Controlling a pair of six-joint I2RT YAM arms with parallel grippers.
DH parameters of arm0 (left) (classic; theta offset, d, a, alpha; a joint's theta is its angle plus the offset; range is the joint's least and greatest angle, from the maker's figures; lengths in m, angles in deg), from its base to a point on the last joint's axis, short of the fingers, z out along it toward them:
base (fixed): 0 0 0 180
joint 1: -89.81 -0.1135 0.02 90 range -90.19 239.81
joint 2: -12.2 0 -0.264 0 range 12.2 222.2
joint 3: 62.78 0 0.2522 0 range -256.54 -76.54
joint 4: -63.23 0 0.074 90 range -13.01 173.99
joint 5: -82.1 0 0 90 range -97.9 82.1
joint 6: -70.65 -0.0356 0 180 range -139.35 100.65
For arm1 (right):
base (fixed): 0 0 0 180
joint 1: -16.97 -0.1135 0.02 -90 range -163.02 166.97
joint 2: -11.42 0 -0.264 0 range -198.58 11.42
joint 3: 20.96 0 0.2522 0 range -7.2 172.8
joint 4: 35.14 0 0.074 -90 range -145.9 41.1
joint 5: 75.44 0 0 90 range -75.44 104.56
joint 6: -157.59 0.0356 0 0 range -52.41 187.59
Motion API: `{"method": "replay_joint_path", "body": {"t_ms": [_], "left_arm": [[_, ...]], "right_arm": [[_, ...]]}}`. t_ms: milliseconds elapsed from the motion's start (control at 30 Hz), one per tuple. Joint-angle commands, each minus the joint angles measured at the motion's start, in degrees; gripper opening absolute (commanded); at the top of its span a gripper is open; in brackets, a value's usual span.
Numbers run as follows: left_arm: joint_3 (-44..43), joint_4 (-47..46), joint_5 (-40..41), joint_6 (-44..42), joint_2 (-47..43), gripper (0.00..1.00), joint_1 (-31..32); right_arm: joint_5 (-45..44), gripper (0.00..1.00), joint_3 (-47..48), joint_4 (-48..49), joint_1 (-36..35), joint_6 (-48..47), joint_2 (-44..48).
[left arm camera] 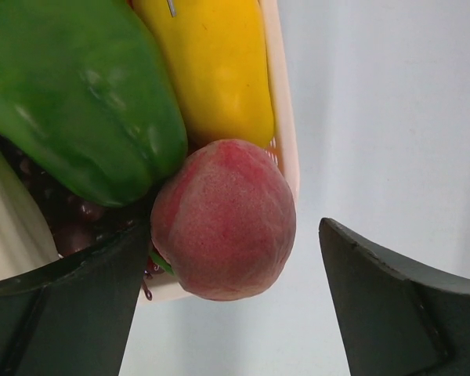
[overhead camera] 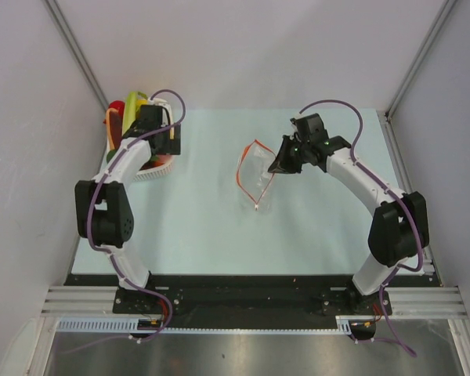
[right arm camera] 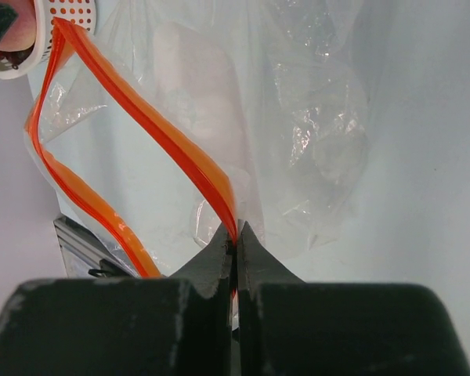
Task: Place the food in the zip-top bag and seal the zipper
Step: Pick up the fake fruit from the bin.
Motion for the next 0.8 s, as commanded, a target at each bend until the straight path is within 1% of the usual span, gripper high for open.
{"method": "replay_joint_path", "body": {"t_ms": [0, 200, 300, 333, 400, 433, 533, 600, 633, 733, 767], "left_arm": [[-3.09, 0.64, 1.14, 0.92, 0.93, 0.92, -0.05], [-3.27, 1.26, 1.49, 0.3, 0.93, 0.85, 0.04], [-3.09, 1.69, 0.53, 0.3, 0.23, 0.78, 0.04], [-3.18, 2.13, 0.17, 0.3, -0.12, 0.73, 0.04], [-3.71, 3.01, -1.23, 0.48, -1.88, 0.69, 0.04], [-3.8, 3.8, -1.67, 0.48, -2.58, 0.64, 0.13], [-3.88, 4.68, -2.81, 0.57, -6.36, 0.58, 0.57], [-4.32, 5.56, -4.31, 0.39, -9.6, 0.56, 1.53], [-4.41, 6.26, -4.92, 0.04, -10.92, 0.56, 2.05], [-4.67, 6.97, -6.68, -0.75, -15.94, 0.56, 5.39], [-4.94, 7.41, -7.73, -0.84, -16.9, 0.56, 7.58]], "right_arm": [[0.81, 0.0, 2.44, 0.3, -0.35, -0.47, 0.29], [1.69, 0.0, 2.53, 0.47, -0.27, -0.29, -0.58], [2.39, 0.0, 2.79, 0.47, -0.27, -0.12, -0.93], [2.83, 0.0, 2.7, 0.3, -0.44, -0.03, -1.2], [3.45, 0.0, 2.79, 0.47, -0.35, 0.06, -1.29], [3.88, 0.0, 2.53, 0.74, -0.44, 0.15, -1.46], [5.46, 0.0, 2.35, 1.26, -0.53, 0.5, -1.38], [6.87, 0.0, 2.35, 1.62, -0.44, 0.94, -1.38], [9.23, 0.0, 2.35, 2.49, -0.53, 1.11, -1.46], [13.63, 0.0, 2.44, 4.33, -0.88, 2.96, -1.55], [14.6, 0.0, 2.53, 4.78, -1.14, 3.48, -1.55]]}}
